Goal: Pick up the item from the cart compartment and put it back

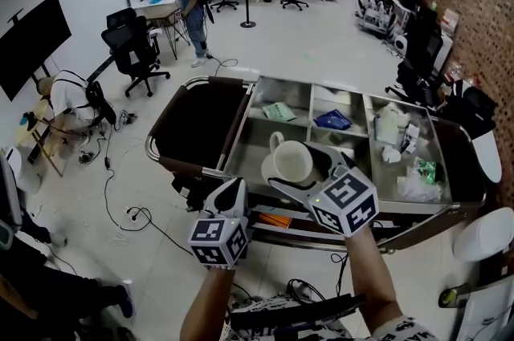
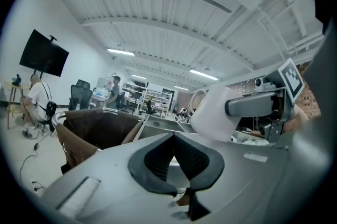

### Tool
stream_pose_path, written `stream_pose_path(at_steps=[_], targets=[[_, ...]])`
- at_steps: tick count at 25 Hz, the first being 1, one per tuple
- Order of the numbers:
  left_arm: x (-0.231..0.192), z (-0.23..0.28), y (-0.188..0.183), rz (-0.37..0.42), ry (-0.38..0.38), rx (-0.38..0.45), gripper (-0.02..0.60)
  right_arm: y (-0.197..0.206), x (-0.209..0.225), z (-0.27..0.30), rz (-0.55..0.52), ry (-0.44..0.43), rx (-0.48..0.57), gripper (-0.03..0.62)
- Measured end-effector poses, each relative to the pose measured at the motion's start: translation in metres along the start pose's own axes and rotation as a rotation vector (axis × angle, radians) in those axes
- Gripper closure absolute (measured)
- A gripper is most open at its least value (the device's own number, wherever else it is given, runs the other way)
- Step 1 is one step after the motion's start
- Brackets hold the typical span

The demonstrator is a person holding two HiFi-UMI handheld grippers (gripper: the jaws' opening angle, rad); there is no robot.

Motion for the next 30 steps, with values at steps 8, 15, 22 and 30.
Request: stream_pose_path(at_steps=[8, 15, 22, 30], targets=[[0.015, -0.029, 0.034, -0.013, -0.014, -0.042, 0.580, 0.041, -0.025, -0.044, 0.033, 0.036, -0.017, 0.166], [0.027, -0.044, 0.047, -0.011, 0.001, -0.058, 0.580, 0.090, -0.046, -0.064, 0.121, 0.061, -0.081, 0.166], [0.039, -0.044, 0.059, -0.002, 0.028, -0.091, 0.580, 0.118, -0.054, -0.074, 0.163, 0.104, -0.133, 0.166], [0.045, -0.043, 0.063, 0.005, 0.045, -0.097, 0.580, 0.126, -0.050, -0.078, 0.172, 0.114, -0.153, 0.166]])
Point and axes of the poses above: the fingertips, and each gripper's own axes: z forward along the fingers, x to its right, y out of its underside, the point moved 1 cm from there along -z, backward along the fingers, and after that the axes turned 14 degrees about y, right-handed, at the moved point
